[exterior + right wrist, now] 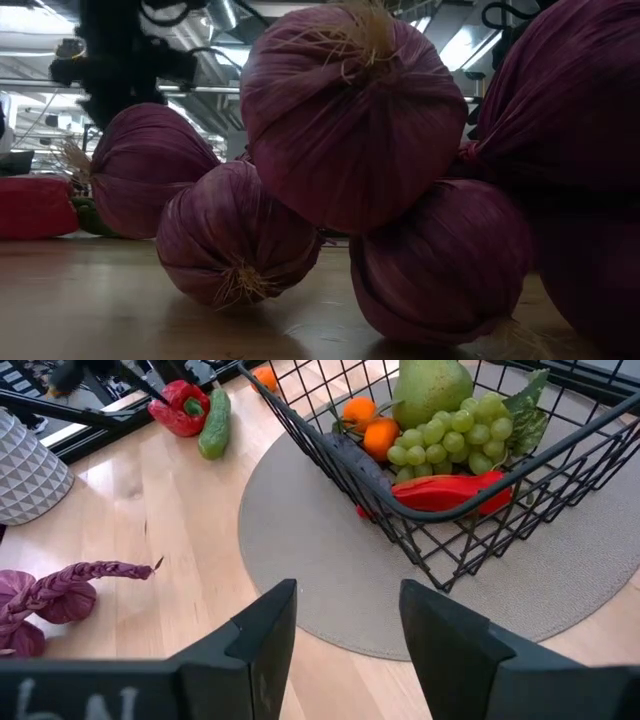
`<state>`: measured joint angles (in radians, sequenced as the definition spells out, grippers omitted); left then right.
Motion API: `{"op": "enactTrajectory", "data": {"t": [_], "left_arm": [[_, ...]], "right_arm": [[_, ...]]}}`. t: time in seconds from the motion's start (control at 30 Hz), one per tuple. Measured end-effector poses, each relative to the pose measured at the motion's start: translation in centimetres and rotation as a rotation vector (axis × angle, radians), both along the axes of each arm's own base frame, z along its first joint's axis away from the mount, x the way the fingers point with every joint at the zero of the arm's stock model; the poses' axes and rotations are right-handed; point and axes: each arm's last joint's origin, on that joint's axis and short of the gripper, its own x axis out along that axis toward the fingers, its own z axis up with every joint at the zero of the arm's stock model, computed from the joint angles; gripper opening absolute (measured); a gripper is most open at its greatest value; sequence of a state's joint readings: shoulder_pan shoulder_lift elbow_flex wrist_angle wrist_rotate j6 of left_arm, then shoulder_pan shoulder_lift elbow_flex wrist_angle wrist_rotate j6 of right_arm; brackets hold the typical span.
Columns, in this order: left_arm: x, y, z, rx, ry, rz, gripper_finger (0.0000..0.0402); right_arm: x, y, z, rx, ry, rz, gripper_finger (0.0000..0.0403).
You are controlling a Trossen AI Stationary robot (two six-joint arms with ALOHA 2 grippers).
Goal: Build produce basket
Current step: Put the green cucumber into the black wire basket
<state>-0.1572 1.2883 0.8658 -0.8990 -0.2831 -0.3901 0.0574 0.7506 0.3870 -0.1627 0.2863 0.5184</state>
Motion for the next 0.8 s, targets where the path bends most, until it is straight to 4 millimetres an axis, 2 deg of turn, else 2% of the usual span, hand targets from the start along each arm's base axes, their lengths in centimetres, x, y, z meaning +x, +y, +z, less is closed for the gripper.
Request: {"op": "enactTrajectory", "data": {"t": [0.23,0.33,0.57,0.8], "left_arm": [[-0.3,0.0,-3.4,0.029,-0.023,-0.031,0.0170],[0.0,0.0,-3.4,0.088,-0.042,-0.064,0.0170],[-0.1,0.0,-3.6,0.099,0.008,-0.201,0.0169],[-1.0,0.2,-5.5,0.123,0.047,-0.271,0.0169]], "right_arm": [[0.0,0.0,0.0,0.000,0.000,0.000,0.0181],[0.0,0.0,0.0,-0.001,0.000,0.000,0.0181],[0.0,0.0,0.0,0.001,0.000,0.000,0.0181],[0.0,0.0,0.0,0.001,-0.001,0.000,0.0181]]}}
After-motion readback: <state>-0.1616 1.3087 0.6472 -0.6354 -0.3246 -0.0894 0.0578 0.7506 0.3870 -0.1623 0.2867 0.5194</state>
